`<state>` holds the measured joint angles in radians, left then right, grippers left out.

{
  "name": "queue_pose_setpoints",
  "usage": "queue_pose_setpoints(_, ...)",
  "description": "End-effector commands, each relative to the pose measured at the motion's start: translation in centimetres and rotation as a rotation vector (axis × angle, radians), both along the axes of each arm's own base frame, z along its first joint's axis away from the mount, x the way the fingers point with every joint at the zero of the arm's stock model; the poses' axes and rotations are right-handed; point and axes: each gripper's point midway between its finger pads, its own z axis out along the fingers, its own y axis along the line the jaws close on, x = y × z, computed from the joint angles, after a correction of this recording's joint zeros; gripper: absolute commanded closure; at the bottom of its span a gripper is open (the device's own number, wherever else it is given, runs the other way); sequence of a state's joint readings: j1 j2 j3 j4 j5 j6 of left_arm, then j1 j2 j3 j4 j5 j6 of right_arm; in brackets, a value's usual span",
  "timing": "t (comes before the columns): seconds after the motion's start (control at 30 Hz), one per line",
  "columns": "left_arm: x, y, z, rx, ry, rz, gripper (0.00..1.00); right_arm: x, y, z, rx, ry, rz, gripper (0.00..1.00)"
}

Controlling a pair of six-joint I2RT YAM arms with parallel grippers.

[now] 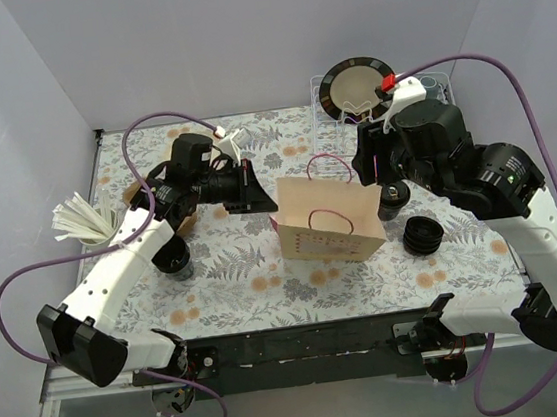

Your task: Pack the takeout coffee

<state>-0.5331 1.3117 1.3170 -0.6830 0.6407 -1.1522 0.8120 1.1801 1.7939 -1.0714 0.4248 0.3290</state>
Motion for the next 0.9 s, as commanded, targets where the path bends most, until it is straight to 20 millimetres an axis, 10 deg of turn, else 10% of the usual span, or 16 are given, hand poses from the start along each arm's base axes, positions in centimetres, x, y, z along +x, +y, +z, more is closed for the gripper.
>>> queue_pose_setpoints(0.0, 1.2, 0.4, 0.8, 0.05, -0.105, -0.013, 1.0, 0.0, -0.2, 0.9, 0.045, -0.039, -0.02, 0.36)
queue_pose_setpoints(0.53, 3.0, 2.3, 0.1, 0.16, -0.033, 0.195, 0.88, -0.3, -0.3, -0.3, 0.009, -0.019, 0.006, 0.37)
queue_pose_setpoints(0.87, 3.1, 2.8, 1.8, 0.222, 0.001, 0.193, 1.0, -0.1, 0.3, -0.2, 0.011, -0.018, 0.019, 0.37)
